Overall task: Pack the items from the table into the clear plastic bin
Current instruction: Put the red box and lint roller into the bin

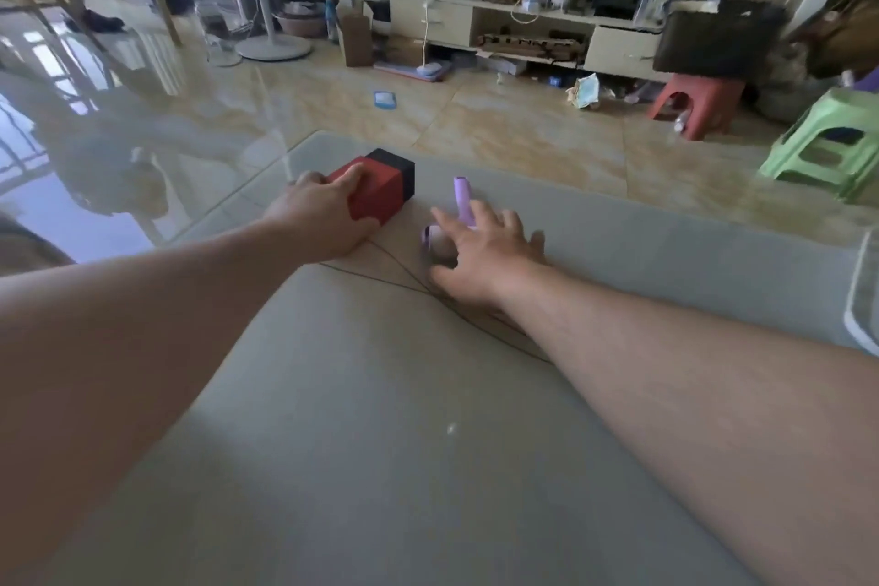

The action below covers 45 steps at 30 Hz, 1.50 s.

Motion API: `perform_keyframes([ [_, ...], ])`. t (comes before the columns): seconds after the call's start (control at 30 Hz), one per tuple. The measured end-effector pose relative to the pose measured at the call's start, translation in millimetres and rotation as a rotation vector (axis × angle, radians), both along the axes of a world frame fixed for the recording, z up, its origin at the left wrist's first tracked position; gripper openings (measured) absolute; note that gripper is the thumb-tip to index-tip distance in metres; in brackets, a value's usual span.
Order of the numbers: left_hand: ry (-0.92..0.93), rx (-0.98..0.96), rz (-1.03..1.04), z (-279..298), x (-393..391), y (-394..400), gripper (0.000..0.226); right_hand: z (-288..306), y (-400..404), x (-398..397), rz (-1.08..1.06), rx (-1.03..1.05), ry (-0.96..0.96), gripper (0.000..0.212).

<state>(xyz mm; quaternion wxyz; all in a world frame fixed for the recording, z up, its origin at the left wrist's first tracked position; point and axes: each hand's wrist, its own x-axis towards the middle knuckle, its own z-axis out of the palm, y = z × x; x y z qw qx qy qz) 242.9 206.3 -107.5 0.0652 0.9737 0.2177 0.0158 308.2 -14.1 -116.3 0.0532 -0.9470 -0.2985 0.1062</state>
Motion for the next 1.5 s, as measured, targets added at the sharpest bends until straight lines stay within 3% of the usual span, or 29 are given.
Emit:
perform_keyframes([
  [0.1, 0.007, 0.04, 0.013, -4.0, -3.8, -15.0, 0.076, -7.4, -7.5, 2.9, -0.001, 0.034, -0.052, 0.054],
  [0.23, 0.162, 0.037, -0.123, 6.8, -42.0, -57.1, 0.087, -0.9, -55.0, -14.3, -0.083, 0.019, 0.07, 0.061],
  [0.37, 0.33, -0.036, -0.269, 29.8, -99.5, -115.9, 0.116, 18.1, -126.7, -98.7, -0.143, 0.036, 0.114, 0.055],
  [0.43, 0.347, -0.102, -0.283, 32.1, -133.6, -150.9, 0.12, 26.5, -158.2, -153.7, -0.159, -0.003, 0.148, 0.055],
  [0.53, 0.261, -0.298, -0.277, 45.8, -179.6, -190.4, 0.117, 56.7, -194.2, -207.1, -0.199, -0.005, 0.185, 0.053],
  [0.63, 0.043, -0.551, -0.302, 98.1, -195.6, -218.7, 0.12, 118.2, -239.6, -229.5, -0.176, 0.075, 0.085, 0.054],
  [0.7, -0.068, -0.607, -0.368, 145.1, -196.5, -243.7, 0.123, 165.5, -278.0, -246.2, -0.137, 0.132, 0.019, 0.055],
  [0.8, -0.129, -0.498, -0.512, 208.2, -202.3, -302.2, 0.119, 226.1, -349.3, -271.2, -0.126, 0.236, -0.124, 0.053],
  [0.9, -0.12, -0.358, -0.668, 255.0, -212.1, -380.2, 0.116, 255.4, -437.0, -284.0, -0.278, 0.323, -0.231, 0.045],
  [1.0, -0.083, -0.234, -0.775, 273.3, -217.6, -450.9, 0.116, 254.7, -516.2, -289.9, -0.377, 0.367, -0.129, 0.019],
  [1.07, -0.075, -0.192, -0.805, 274.1, -216.6, -488.6, 0.116, 242.0, -548.1, -294.8, -0.406, 0.39, 0.065, 0.03],
  [1.13, -0.081, -0.193, -0.819, 271.3, -213.8, -519.4, 0.117, 222.0, -560.3, -295.1, -0.441, 0.42, 0.227, 0.052],
  [1.23, -0.089, -0.244, -0.811, 260.8, -206.9, -549.6, 0.117, 194.5, -554.7, -284.4, -0.343, 0.347, 0.237, 0.06],
  [1.4, -0.085, -0.263, -0.72, 240.3, -192.4, -577.4, 0.115, 193.3, -544.9, -281.1, -0.314, 0.384, 0.061, 0.024],
  [1.5, -0.041, -0.28, -0.627, 227.7, -181.0, -588.9, 0.103, 190.1, -546.2, -280.3, -0.355, 0.388, -0.04, 0.025],
])
